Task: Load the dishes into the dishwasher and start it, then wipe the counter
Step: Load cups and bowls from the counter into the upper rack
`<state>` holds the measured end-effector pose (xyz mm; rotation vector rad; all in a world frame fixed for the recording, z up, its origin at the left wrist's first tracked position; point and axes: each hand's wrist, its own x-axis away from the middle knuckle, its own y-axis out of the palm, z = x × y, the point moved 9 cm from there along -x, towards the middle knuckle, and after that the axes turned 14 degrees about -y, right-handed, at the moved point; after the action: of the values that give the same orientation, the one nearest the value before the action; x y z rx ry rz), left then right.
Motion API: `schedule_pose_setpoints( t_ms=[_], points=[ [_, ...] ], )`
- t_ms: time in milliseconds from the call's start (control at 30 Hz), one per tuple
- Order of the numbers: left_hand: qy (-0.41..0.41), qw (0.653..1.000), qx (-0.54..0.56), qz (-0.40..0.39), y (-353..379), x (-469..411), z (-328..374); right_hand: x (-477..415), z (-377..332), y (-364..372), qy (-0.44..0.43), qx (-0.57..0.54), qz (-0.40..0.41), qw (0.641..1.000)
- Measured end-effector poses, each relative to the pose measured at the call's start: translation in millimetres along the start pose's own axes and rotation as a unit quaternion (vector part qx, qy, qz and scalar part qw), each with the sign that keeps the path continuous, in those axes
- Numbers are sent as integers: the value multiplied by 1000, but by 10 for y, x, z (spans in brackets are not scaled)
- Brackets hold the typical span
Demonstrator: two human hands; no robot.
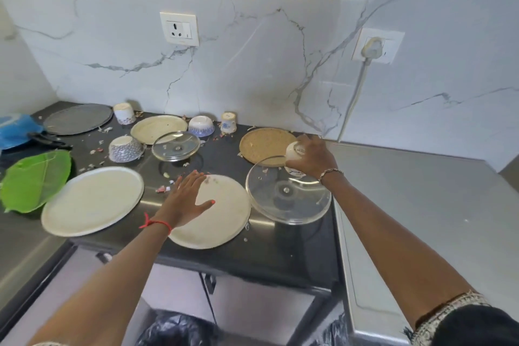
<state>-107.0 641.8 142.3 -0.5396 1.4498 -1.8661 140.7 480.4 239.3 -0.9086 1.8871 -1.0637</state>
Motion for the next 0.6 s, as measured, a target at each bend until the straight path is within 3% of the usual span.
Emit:
schedule_pose_setpoints(
  t_ms=[333, 600],
  points=[
    [7, 1000, 5, 2, -89, 1075, 16, 1027, -531, 118, -29, 13, -41, 999],
    [17, 999, 39, -29, 88, 2415, 92, 2376, -951, 262, -5, 5, -89, 996]
  ],
)
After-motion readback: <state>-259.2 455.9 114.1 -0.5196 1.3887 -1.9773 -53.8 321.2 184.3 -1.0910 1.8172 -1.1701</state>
